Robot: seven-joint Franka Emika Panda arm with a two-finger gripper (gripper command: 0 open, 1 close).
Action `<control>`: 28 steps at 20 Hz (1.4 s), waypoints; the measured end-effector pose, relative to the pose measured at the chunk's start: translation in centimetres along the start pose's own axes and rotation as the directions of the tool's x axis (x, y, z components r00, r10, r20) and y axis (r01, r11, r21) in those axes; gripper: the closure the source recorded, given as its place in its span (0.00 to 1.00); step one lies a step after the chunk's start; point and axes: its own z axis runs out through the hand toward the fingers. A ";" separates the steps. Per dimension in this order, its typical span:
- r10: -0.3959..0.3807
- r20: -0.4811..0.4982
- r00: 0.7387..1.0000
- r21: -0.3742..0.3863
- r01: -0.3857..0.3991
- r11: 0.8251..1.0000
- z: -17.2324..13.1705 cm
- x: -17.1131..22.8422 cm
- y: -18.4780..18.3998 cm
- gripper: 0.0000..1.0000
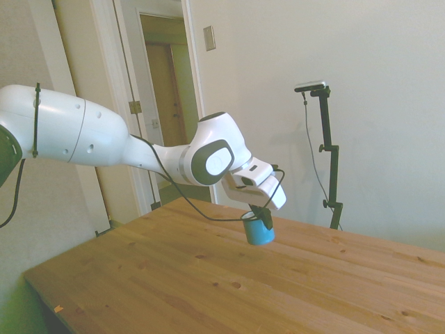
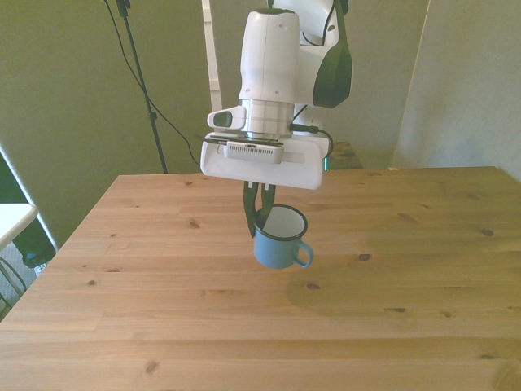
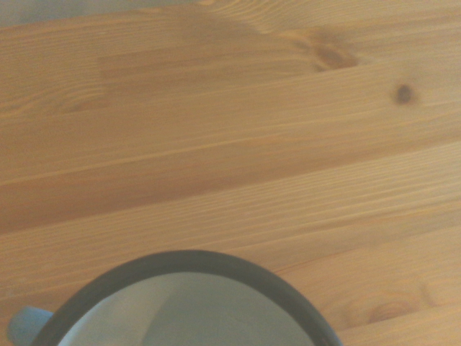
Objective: Flip the mug upright
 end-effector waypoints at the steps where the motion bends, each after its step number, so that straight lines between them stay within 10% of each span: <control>1: 0.003 0.028 1.000 0.016 -0.004 1.000 0.1 -0.6 0.0 1.00; 25: 0.076 0.084 0.994 -0.012 -0.075 0.997 6.3 -9.5 -1.6 1.00; 26: 0.073 0.082 0.994 -0.014 -0.072 0.997 6.5 -9.6 -1.7 0.00; 28: 0.062 0.072 0.995 -0.021 -0.061 0.998 6.5 -9.8 -1.8 0.00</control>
